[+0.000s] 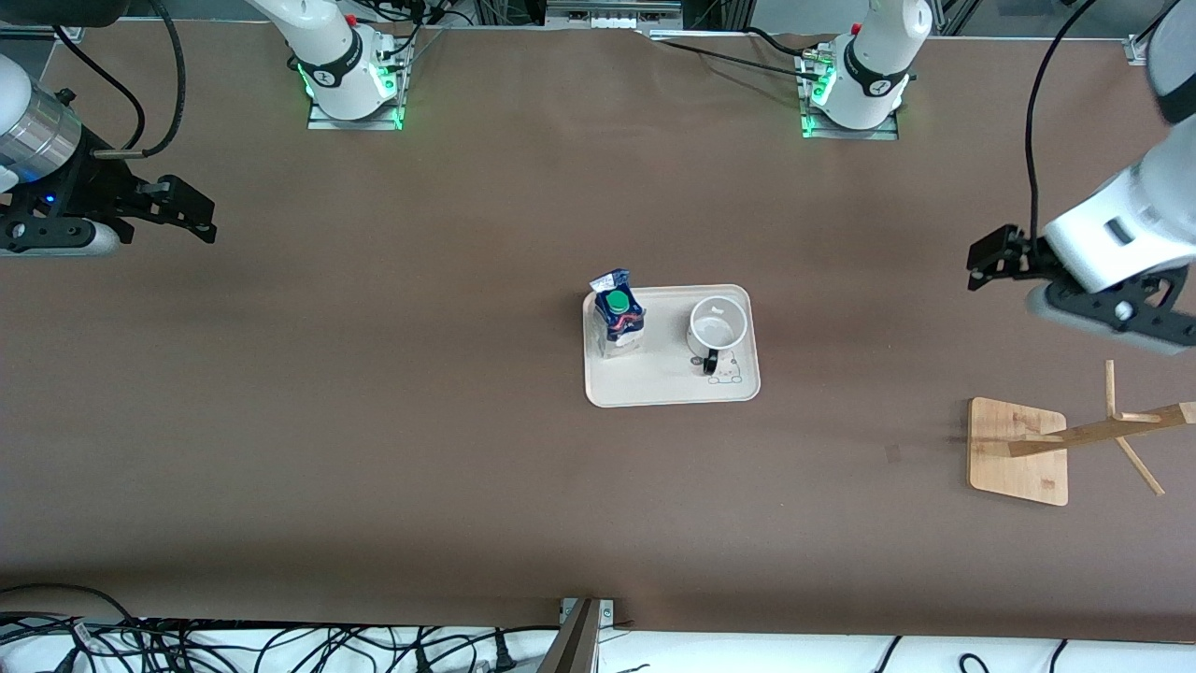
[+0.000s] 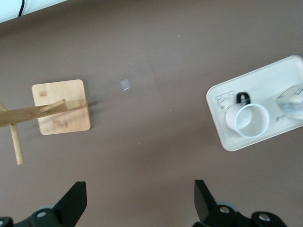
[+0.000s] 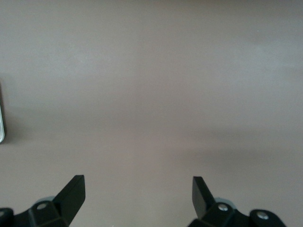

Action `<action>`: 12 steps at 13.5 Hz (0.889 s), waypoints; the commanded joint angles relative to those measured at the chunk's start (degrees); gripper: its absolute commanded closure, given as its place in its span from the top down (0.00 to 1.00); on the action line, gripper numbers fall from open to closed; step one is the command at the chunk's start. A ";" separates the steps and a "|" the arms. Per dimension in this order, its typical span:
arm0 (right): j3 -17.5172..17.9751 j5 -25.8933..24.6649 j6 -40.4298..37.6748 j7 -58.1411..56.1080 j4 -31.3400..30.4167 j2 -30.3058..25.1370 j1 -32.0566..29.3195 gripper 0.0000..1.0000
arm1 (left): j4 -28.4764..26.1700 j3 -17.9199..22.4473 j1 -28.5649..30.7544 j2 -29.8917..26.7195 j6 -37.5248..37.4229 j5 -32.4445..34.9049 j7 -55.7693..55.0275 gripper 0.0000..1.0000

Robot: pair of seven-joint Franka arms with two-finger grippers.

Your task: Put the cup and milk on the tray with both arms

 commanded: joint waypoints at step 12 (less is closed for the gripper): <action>0.62 -0.21 -0.16 -0.22 1.34 0.53 -1.33 1.00 | -16.69 13.28 -8.68 -14.13 4.62 -1.96 -4.33 1.00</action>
